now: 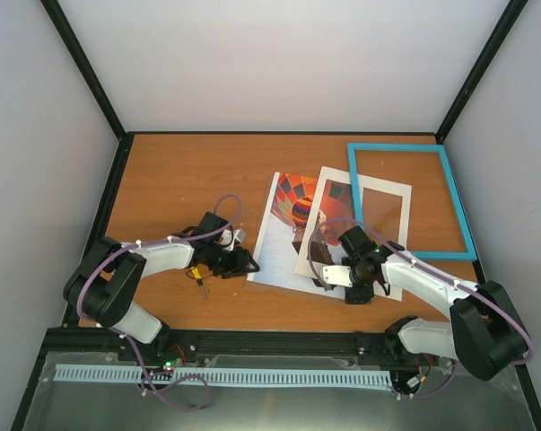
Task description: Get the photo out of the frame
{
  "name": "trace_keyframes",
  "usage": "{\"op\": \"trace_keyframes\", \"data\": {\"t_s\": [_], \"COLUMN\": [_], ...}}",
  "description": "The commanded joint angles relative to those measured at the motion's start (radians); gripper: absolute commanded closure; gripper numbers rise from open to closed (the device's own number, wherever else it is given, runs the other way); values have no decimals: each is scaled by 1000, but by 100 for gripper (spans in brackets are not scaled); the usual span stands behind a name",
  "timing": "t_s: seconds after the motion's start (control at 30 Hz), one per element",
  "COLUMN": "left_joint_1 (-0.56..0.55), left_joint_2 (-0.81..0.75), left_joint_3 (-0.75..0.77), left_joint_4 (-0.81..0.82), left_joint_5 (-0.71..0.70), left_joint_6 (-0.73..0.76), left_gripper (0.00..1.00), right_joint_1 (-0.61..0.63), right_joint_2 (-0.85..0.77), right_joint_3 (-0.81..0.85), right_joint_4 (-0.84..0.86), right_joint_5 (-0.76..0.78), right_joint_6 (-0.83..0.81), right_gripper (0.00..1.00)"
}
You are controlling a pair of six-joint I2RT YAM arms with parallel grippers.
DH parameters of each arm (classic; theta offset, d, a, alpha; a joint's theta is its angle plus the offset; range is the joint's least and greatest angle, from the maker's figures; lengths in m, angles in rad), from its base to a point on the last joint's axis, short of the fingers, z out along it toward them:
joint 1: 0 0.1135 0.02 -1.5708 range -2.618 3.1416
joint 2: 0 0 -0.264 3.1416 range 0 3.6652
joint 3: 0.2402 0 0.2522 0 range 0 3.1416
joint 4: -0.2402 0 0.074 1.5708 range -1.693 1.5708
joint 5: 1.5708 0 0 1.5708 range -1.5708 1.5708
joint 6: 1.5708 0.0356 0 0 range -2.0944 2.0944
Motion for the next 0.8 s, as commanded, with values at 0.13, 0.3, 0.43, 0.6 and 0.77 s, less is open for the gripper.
{"op": "trace_keyframes", "data": {"t_s": [0.13, 0.3, 0.43, 0.6, 0.77], "left_joint_1": [-8, -7, -2, 48, 61], "left_joint_2": [19, -2, -46, -62, 24], "left_joint_3": [1, -2, 3, 33, 123], "left_joint_4": [0, -12, -20, -7, -40], "left_joint_5": [-11, -35, -75, -107, -125], "left_joint_6": [2, -4, -33, -34, 1], "left_gripper": [49, 49, 49, 47, 46], "right_joint_1": [6, 9, 8, 9, 9], "right_joint_2": [-30, -50, -36, -27, 11], "right_joint_3": [71, 88, 78, 74, 68], "right_joint_4": [113, 96, 92, 80, 85], "right_joint_5": [44, 23, 19, -7, -21], "right_joint_6": [58, 56, 61, 76, 96], "right_gripper": [22, 23, 24, 24, 24]}}
